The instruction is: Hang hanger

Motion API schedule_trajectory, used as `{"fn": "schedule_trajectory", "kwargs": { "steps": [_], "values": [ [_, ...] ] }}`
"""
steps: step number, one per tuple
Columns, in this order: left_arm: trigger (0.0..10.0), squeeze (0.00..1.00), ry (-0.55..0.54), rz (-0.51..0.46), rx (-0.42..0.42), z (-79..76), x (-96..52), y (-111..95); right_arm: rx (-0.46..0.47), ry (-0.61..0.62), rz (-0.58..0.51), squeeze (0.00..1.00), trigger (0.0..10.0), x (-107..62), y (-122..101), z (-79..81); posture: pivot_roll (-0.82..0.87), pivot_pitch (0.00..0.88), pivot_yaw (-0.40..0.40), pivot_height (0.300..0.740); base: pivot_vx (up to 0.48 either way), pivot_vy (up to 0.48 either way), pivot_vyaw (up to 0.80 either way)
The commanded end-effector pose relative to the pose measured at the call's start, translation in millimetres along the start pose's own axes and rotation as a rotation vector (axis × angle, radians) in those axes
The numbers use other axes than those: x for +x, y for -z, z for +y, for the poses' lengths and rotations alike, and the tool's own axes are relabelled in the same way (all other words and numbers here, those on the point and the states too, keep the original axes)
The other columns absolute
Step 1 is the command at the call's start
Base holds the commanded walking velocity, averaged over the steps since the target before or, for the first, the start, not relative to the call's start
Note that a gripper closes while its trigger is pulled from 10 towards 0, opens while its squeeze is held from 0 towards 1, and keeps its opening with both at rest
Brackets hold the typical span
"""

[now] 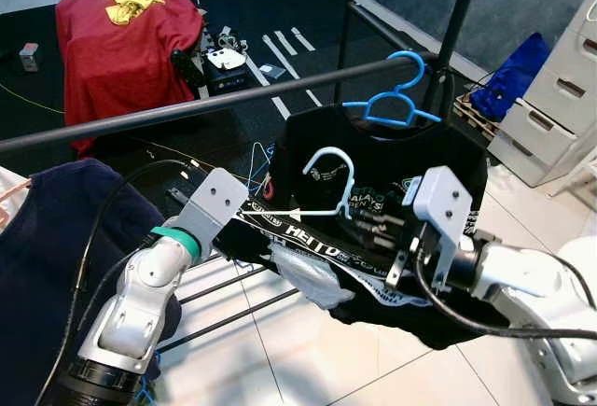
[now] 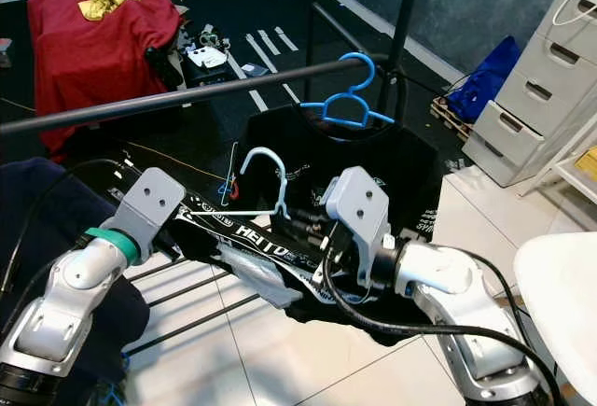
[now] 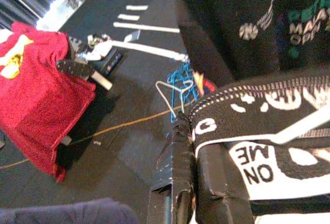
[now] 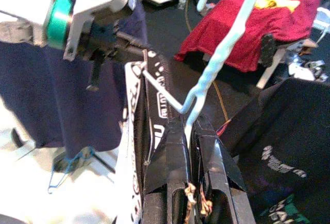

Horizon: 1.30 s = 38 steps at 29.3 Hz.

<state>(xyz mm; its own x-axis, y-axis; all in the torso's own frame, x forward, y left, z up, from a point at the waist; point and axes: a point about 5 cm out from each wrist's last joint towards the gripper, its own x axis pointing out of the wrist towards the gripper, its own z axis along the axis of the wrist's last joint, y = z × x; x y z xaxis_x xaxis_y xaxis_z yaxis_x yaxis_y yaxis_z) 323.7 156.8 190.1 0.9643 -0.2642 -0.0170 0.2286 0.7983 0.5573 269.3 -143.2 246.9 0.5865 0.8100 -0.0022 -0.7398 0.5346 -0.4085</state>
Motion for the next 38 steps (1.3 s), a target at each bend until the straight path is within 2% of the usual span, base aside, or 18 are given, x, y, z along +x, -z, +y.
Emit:
{"fn": "schedule_trajectory", "kwargs": {
  "steps": [1, 3, 12, 15, 18, 19, 21, 23, 27, 28, 33, 34, 35, 36, 38],
  "values": [
    [0.0, 0.0, 0.032, 0.094, 0.011, -6.4, -3.9, 20, -0.022, 0.029, -0.075, 0.0, 10.0, -2.8, -13, -4.6, -0.18, 0.16, 0.098, 0.74, 0.0, 0.0, 0.0],
    [0.0, 0.0, -0.016, 0.115, 0.035, -2.4, -1.9, 23, -0.004, -0.012, -0.101, 0.0, 10.0, -2.9, -18, -1.3, -0.19, 0.159, 0.099, 0.74, 0.0, 0.0, 0.0],
    [0.0, 0.0, -0.053, 0.109, 0.039, 0.1, -0.5, 22, 0.013, -0.038, -0.138, 0.0, 10.0, -2.5, -28, 0.9, -0.19, 0.159, 0.098, 0.74, 0.0, 0.0, 0.0],
    [0.0, 0.0, -0.124, 0.061, 0.007, 9.0, 0.7, 13, 0.017, -0.058, -0.106, 0.0, 10.0, -3.3, -22, 4.1, -0.18, 0.16, 0.098, 0.74, 0.0, 0.0, 0.0],
    [0.0, 0.0, -0.162, 0.056, 0.002, 14.8, 2.0, 11, 0.021, -0.079, -0.094, 0.0, 10.0, -2.7, -20, 8.4, -0.18, 0.16, 0.099, 0.74, 0.0, 0.0, 0.0],
    [0.0, 0.0, -0.211, 0.061, 0.002, 22.1, 3.3, 11, 0.028, -0.102, -0.092, 0.0, 10.0, -1.7, -19, 12.9, -0.19, 0.16, 0.101, 0.74, 0.0, 0.0, 0.0],
    [0.0, 0.0, -0.211, 0.061, 0.002, 22.1, 3.3, 11, 0.028, -0.102, -0.092, 0.0, 10.0, -1.7, -19, 12.9, -0.19, 0.16, 0.101, 0.74, 0.0, 0.0, 0.0],
    [0.0, 0.0, -0.295, 0.065, -0.025, 35.8, 5.1, 10, 0.037, -0.121, -0.091, 0.0, 10.0, -1.1, -19, 16.7, -0.18, 0.161, 0.102, 0.74, 0.0, 0.0, 0.0],
    [0.0, 0.0, -0.301, 0.046, -0.05, 37.7, 5.6, 6, 0.039, -0.118, -0.089, 0.0, 10.0, -1.4, -18, 16.4, -0.18, 0.159, 0.102, 0.74, 0.0, 0.0, 0.0],
    [0.0, 0.0, -0.282, 0.017, -0.082, 35.8, 6.1, 0, 0.042, -0.108, -0.09, 0.0, 10.0, -1.3, -18, 15.5, -0.18, 0.16, 0.101, 0.74, 0.0, 0.0, 0.0],
    [0.0, 0.0, -0.25, -0.011, -0.103, 30.5, 6.6, -5, 0.041, -0.08, -0.092, 0.0, 10.0, 0.1, -16, 13.6, -0.18, 0.158, 0.103, 0.74, 0.0, 0.0, 0.0],
    [0.0, 0.0, -0.235, -0.031, -0.116, 27.3, 7.4, -10, 0.017, -0.005, -0.089, 0.0, 10.0, 2.9, -12, 9.0, -0.18, 0.158, 0.103, 0.74, 0.0, 0.0, 0.0],
    [0.0, 0.0, -0.235, -0.031, -0.116, 27.3, 7.4, -10, 0.017, -0.005, -0.089, 0.0, 10.0, 2.9, -12, 9.0, -0.18, 0.158, 0.103, 0.74, 0.0, 0.0, 0.0],
    [0.0, 0.0, -0.235, -0.07, -0.134, 27.4, 9.3, -18, -0.016, 0.111, -0.074, 0.0, 10.0, 6.7, -1, 3.6, -0.18, 0.158, 0.104, 0.74, 0.0, 0.0, 0.0],
    [0.0, 0.0, -0.235, -0.07, -0.134, 27.4, 9.3, -18, -0.016, 0.111, -0.074, 0.0, 10.0, 6.7, -1, 3.6, -0.18, 0.158, 0.104, 0.74, 0.0, 0.0, 0.0]
  ]
}}
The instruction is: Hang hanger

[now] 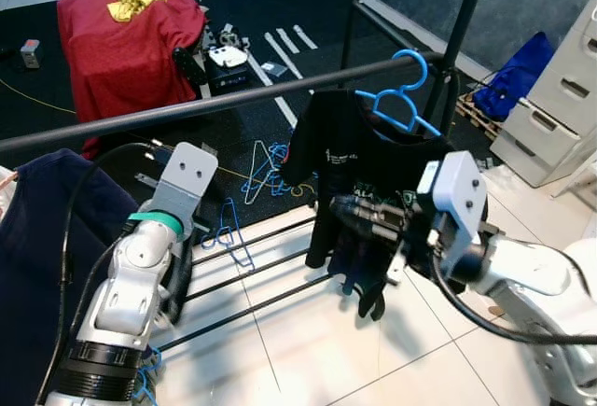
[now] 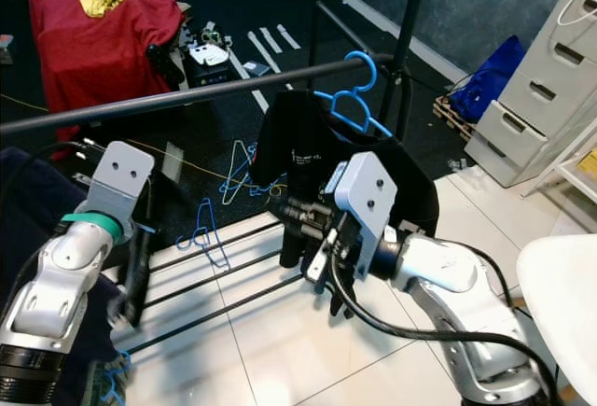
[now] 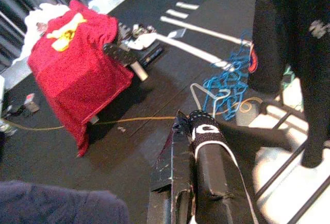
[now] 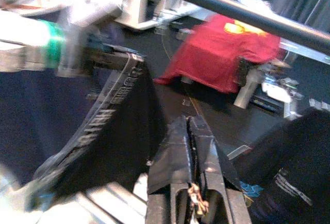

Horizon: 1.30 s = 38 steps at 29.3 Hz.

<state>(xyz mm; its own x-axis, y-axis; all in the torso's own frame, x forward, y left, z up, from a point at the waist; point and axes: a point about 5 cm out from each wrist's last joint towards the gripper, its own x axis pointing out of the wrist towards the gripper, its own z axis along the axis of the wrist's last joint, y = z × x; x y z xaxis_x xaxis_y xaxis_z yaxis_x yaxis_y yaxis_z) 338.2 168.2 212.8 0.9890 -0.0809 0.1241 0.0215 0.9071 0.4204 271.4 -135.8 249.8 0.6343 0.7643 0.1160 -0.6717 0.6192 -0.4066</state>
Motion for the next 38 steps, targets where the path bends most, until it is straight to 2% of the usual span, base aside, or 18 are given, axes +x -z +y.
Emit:
{"fn": "schedule_trajectory", "kwargs": {
  "steps": [1, 4, 5, 6, 8, 12, 13, 14, 15, 17, 18, 19, 20, 22, 23, 32, 36, 38],
  "values": [
    [0.0, 0.0, -0.001, -0.039, 0.004, 1.6, -0.6, -7, -0.012, 0.001, 0.006, 0.0, 10.0, -1.0, 2, 2.4, -0.18, 0.158, 0.104, 0.74, 0.0, 0.0, 0.0],
    [0.0, 0.0, 0.003, -0.085, -0.023, 1.6, 1.0, -17, -0.022, 0.101, 0.015, 0.0, 10.0, 0.8, 13, -1.3, -0.18, 0.157, 0.108, 0.74, 0.0, 0.0, 0.0],
    [0.0, 0.0, 0.083, -0.17, -0.075, -1.7, -0.7, -33, -0.032, 0.157, 0.032, 0.0, 10.0, -0.1, 21, -3.0, -0.18, 0.157, 0.111, 0.74, 0.0, 0.0, 0.0],
    [0.0, 0.0, 0.083, -0.17, -0.075, -1.7, -0.7, -33, -0.032, 0.157, 0.032, 0.0, 10.0, -0.1, 21, -3.0, -0.18, 0.157, 0.111, 0.74, 0.0, 0.0, 0.0],
    [0.0, 0.0, 0.341, -0.335, -0.224, -17.0, -15.9, -66, 0.024, 0.107, 0.042, 0.0, 10.0, -5.5, 25, -1.8, -0.19, 0.156, 0.107, 0.74, 0.0, 0.0, 0.0],
    [0.0, 0.0, 0.341, -0.335, -0.224, -17.0, -15.9, -66, 0.024, 0.107, 0.042, 0.0, 10.0, -5.5, 25, -1.8, -0.19, 0.156, 0.107, 0.74, 0.0, 0.0, 0.0],
    [0.0, 0.0, 0.433, -0.384, -0.271, -22.8, -23.0, -76, 0.047, 0.075, 0.038, 0.0, 10.0, -7.1, 23, -1.0, -0.19, 0.156, 0.107, 0.74, 0.0, 0.0, 0.0],
    [0.0, 0.0, 0.433, -0.384, -0.271, -22.8, -23.0, -76, 0.047, 0.075, 0.038, 0.0, 10.0, -7.1, 23, -1.0, -0.19, 0.156, 0.107, 0.74, 0.0, 0.0, 0.0],
    [0.0, 0.0, 0.54, -0.427, -0.335, -31.2, -31.6, -87, 0.076, 0.046, 0.017, 0.0, 10.0, -6.7, 20, -1.2, -0.19, 0.153, 0.101, 0.74, 0.0, 0.0, 0.0],
    [0.0, 0.0, 0.54, -0.427, -0.335, -31.2, -31.6, -87, 0.076, 0.046, 0.017, 0.0, 10.0, -6.7, 20, -1.2, -0.19, 0.153, 0.101, 0.74, 0.0, 0.0, 0.0],
    [0.0, 0.0, 0.646, -0.469, -0.379, -39.5, -40.0, -97, 0.086, 0.032, -0.009, 0.0, 10.0, -2.7, 15, -3.3, -0.19, 0.149, 0.098, 0.74, 0.0, 0.0, 0.0],
    [0.0, 0.0, 0.646, -0.469, -0.379, -39.5, -40.0, -97, 0.086, 0.032, -0.009, 0.0, 10.0, -2.7, 15, -3.3, -0.19, 0.149, 0.098, 0.74, 0.0, 0.0, 0.0],
    [0.0, 0.0, 0.714, -0.494, -0.396, -45.9, -44.4, -104, 0.073, 0.03, -0.033, 0.94, 10.0, 2.2, 12, -5.9, -0.19, 0.147, 0.098, 0.74, 0.0, 0.0, 0.0],
    [0.0, 0.0, 0.714, -0.494, -0.396, -45.9, -44.4, -104, 0.073, 0.03, -0.033, 0.94, 10.0, 2.2, 12, -5.9, -0.19, 0.147, 0.098, 0.74, 0.0, 0.0, 0.0],
    [0.0, 0.0, 0.751, -0.509, -0.404, -50.4, -45.9, -108, 0.055, 0.031, -0.053, 1.0, 10.0, 6.5, 9, -8.6, -0.19, 0.144, 0.1, 0.74, 0.0, 0.0, 0.0],
    [0.0, 0.0, 0.768, -0.519, -0.417, -53.9, -43.3, -110, 0.014, 0.003, -0.097, 1.0, 10.0, 12.2, -3, -14.2, -0.2, 0.143, 0.101, 0.74, 0.0, 0.0, 0.0],
    [0.0, 0.0, 0.79, -0.522, -0.426, -52.3, -45.9, -110, 0.062, -0.088, -0.11, 1.0, 10.0, 13.5, -6, -8.6, -0.19, 0.142, 0.099, 0.74, 0.0, 0.0, 0.0],
    [0.0, 0.0, 0.807, -0.515, -0.43, -51.9, -48.3, -109, 0.119, -0.201, -0.101, 1.0, 10.0, 9.8, -8, 0.0, -0.2, 0.139, 0.094, 0.74, 0.0, 0.0, 0.0]
  ]
}}
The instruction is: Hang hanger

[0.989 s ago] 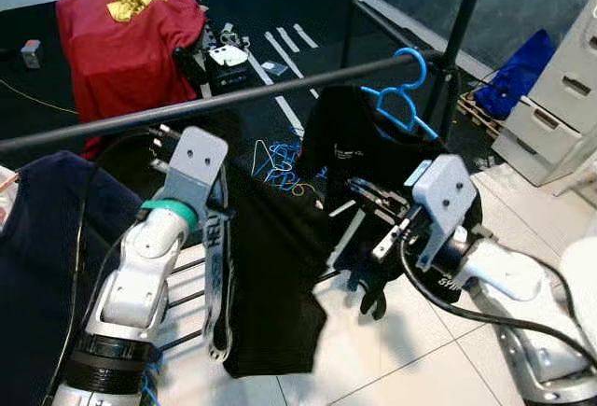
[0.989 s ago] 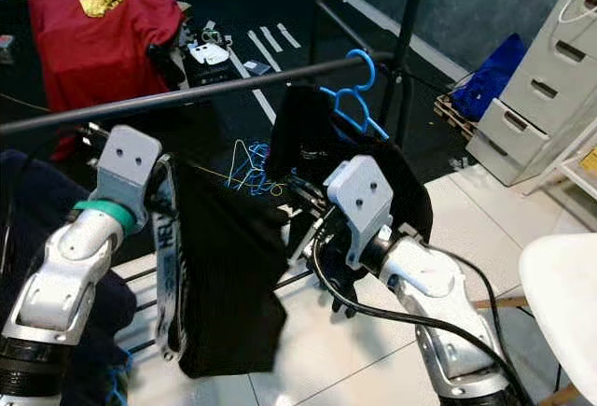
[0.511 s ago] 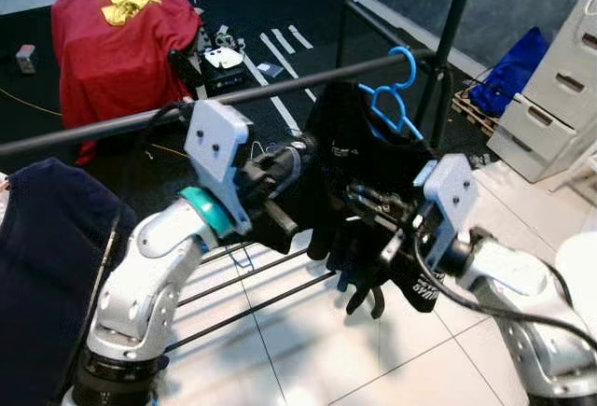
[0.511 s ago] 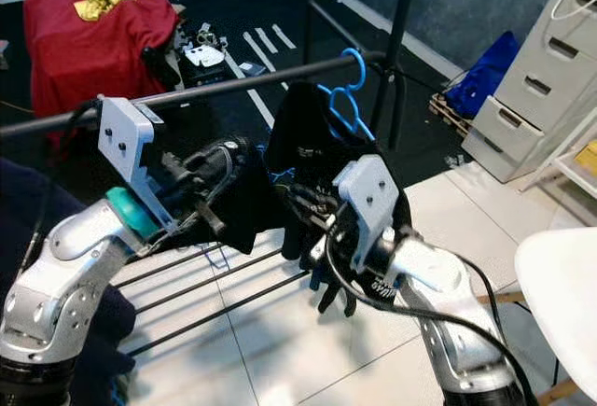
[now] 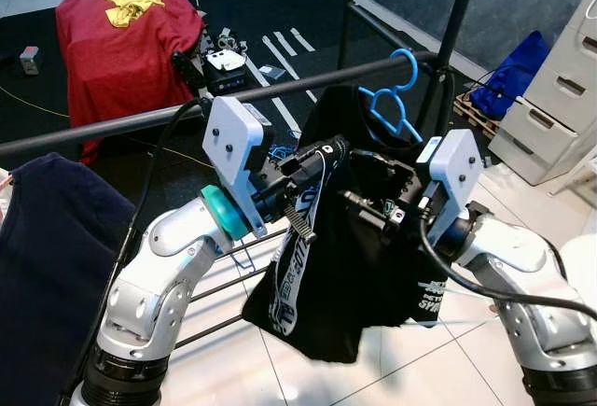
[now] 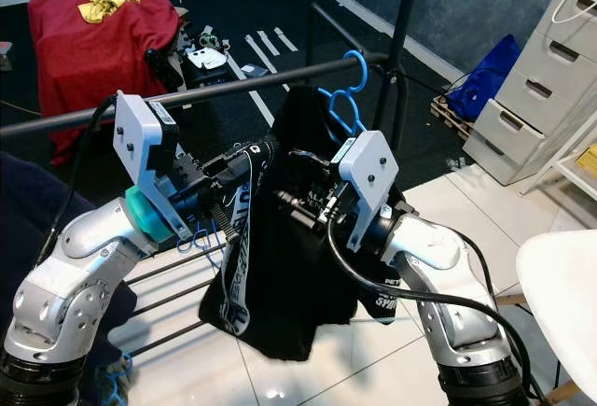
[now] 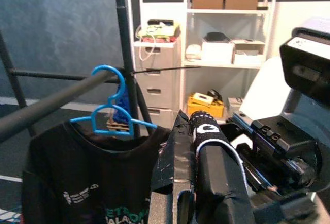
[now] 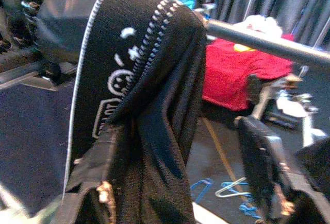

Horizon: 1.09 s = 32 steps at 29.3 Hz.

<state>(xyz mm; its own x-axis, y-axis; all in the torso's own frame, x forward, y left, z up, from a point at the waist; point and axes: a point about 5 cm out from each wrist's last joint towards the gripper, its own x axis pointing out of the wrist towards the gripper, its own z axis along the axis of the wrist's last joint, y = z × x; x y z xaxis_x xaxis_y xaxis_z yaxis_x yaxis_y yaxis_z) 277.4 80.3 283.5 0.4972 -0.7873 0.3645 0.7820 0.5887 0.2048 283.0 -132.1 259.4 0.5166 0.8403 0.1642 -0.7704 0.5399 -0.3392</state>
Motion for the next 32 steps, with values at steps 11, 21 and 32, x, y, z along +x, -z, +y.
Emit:
{"fn": "schedule_trajectory", "kwargs": {
  "steps": [11, 21, 32],
  "values": [
    [0.0, 0.0, 0.033, 0.015, -0.018, -5.2, -3.1, 2, 0.09, -0.179, 0.018, 0.0, 10.0, -10.9, -7, 17.1, -0.2, 0.138, 0.091, 0.74, 0.0, 0.0, 0.0],
    [0.0, 0.0, 0.136, -0.028, -0.081, -15.1, -3.9, -9, 0.087, -0.197, 0.071, 0.0, 0.0, -5.8, 7, 11.8, -0.2, 0.136, 0.093, 0.74, 0.0, 0.0, 0.0],
    [0.0, 0.0, 0.264, -0.004, -0.114, -25.6, -11.8, -10, 0.058, -0.18, 0.081, 0.0, 0.0, 3.2, 10, 4.2, -0.19, 0.138, 0.093, 0.74, 0.0, 0.0, 0.0]
  ]
}}
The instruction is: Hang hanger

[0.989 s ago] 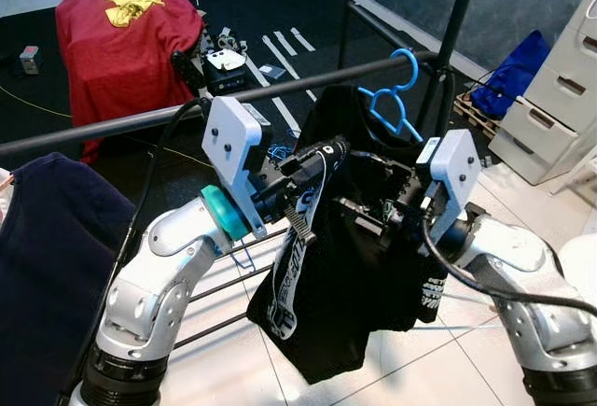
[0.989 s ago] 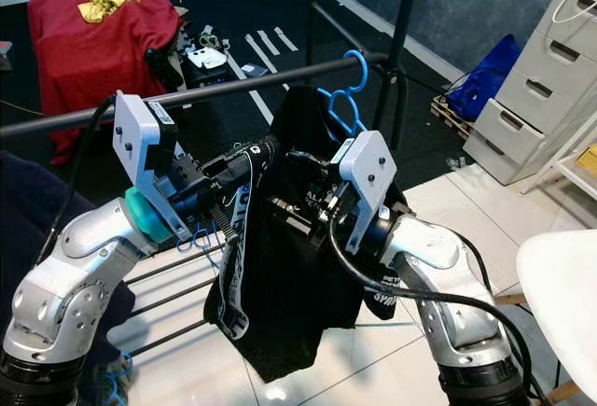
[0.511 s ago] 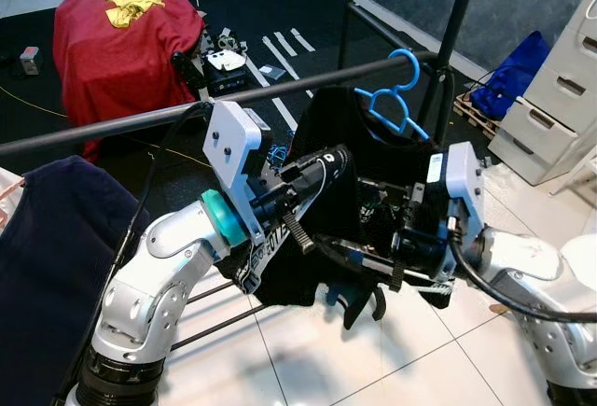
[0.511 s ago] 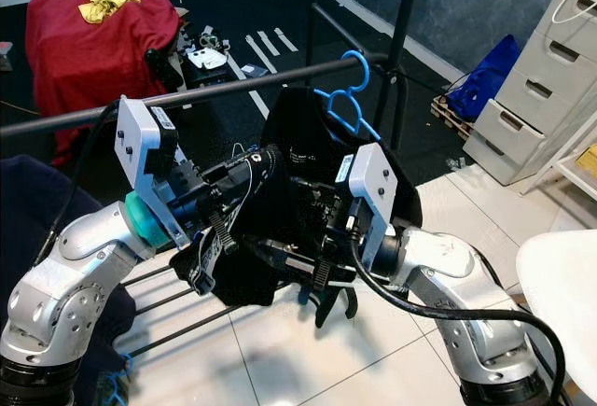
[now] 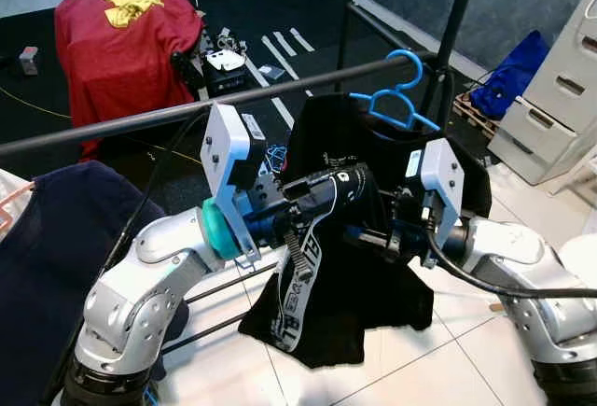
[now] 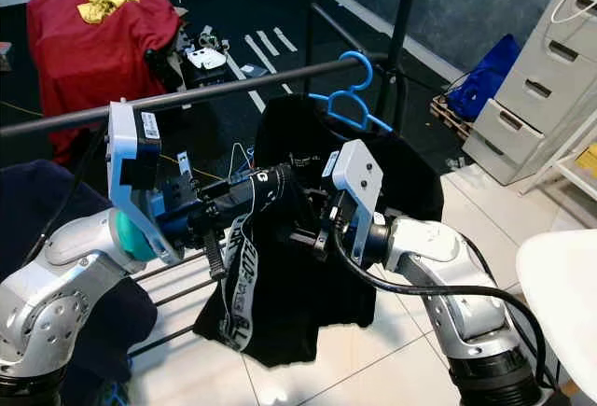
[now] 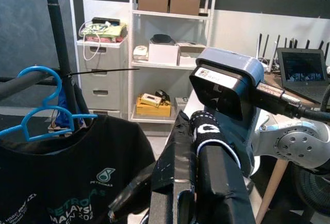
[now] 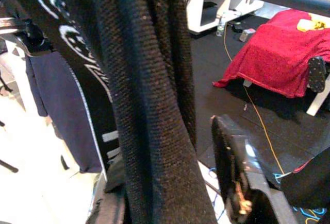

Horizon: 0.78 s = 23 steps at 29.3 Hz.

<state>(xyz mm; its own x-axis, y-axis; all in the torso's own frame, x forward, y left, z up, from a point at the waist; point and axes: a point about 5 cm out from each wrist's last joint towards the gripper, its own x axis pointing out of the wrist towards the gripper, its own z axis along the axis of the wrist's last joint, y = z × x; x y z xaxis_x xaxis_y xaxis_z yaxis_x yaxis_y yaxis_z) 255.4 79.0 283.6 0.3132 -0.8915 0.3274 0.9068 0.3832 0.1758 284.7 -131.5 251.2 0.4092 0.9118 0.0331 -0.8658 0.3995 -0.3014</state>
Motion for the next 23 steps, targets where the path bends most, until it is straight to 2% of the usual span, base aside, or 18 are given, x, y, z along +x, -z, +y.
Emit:
{"fn": "schedule_trajectory", "kwargs": {
  "steps": [1, 4, 6, 7, 12, 13, 15, 16, 19, 20, 23],
  "values": [
    [0.0, 0.0, 0.049, 0.003, -0.002, -8.1, -0.2, -1, -0.001, -0.015, -0.001, 0.0, 0.0, 3.6, 2, 1.7, -0.19, 0.138, 0.093, 0.74, 0.0, 0.0, 0.0],
    [0.0, 0.0, 0.052, 0.011, -0.003, -8.5, 0.0, 1, 0.006, -0.037, -0.018, 0.0, 0.0, 4.9, 0, 3.5, -0.2, 0.138, 0.092, 0.74, 0.0, 0.0, 0.0],
    [0.3, 0.0, 0.016, 0.044, 0.017, -5.5, 1.3, 9, 0.043, -0.103, -0.051, 0.0, 0.0, 4.1, -3, 13.1, -0.2, 0.141, 0.092, 0.74, 0.0, 0.0, 0.0],
    [10.0, 0.0, -0.011, 0.085, 0.05, -3.2, 1.0, 16, 0.06, -0.115, -0.067, 0.0, 0.0, 2.2, -4, 16.6, -0.2, 0.143, 0.093, 0.74, 0.0, 0.0, 0.0],
    [10.0, 0.0, -0.043, 0.151, 0.105, 0.1, -3.0, 25, 0.074, -0.107, -0.085, 0.0, 0.0, -1.0, -5, 18.7, -0.2, 0.146, 0.096, 0.74, 0.0, 0.0, 0.0],
    [10.0, 0.0, -0.059, 0.187, 0.132, 2.9, -9.6, 31, 0.077, -0.089, -0.089, 0.0, 0.0, -4.3, -6, 18.8, -0.2, 0.148, 0.101, 0.74, 0.0, 0.0, 0.0],
    [10.0, 0.0, -0.059, 0.187, 0.132, 2.9, -9.6, 31, 0.077, -0.089, -0.089, 0.0, 0.0, -4.3, -6, 18.8, -0.2, 0.148, 0.101, 0.74, 0.0, 0.0, 0.0],
    [10.0, 1.0, -0.052, 0.241, 0.116, 9.7, -30.0, 31, 0.078, -0.02, -0.052, 0.0, 0.0, -14.5, 5, 17.1, -0.19, 0.153, 0.112, 0.74, 0.0, 0.0, 0.0],
    [10.0, 1.0, -0.052, 0.241, 0.116, 9.7, -30.0, 31, 0.078, -0.02, -0.052, 0.0, 0.0, -14.5, 5, 17.1, -0.19, 0.153, 0.112, 0.74, 0.0, 0.0, 0.0],
    [10.0, 1.0, -0.039, 0.247, 0.092, 11.4, -36.7, 29, 0.08, -0.002, -0.034, 0.0, 0.0, -17.6, 9, 17.1, -0.19, 0.153, 0.114, 0.74, 0.0, 0.0, 0.0],
    [10.0, 1.0, -0.065, 0.249, 0.077, 16.3, -41.5, 25, 0.081, 0.009, -0.02, 0.0, 0.0, -19.0, 13, 17.5, -0.19, 0.153, 0.117, 0.74, 0.0, 0.0, 0.0]
  ]
}}
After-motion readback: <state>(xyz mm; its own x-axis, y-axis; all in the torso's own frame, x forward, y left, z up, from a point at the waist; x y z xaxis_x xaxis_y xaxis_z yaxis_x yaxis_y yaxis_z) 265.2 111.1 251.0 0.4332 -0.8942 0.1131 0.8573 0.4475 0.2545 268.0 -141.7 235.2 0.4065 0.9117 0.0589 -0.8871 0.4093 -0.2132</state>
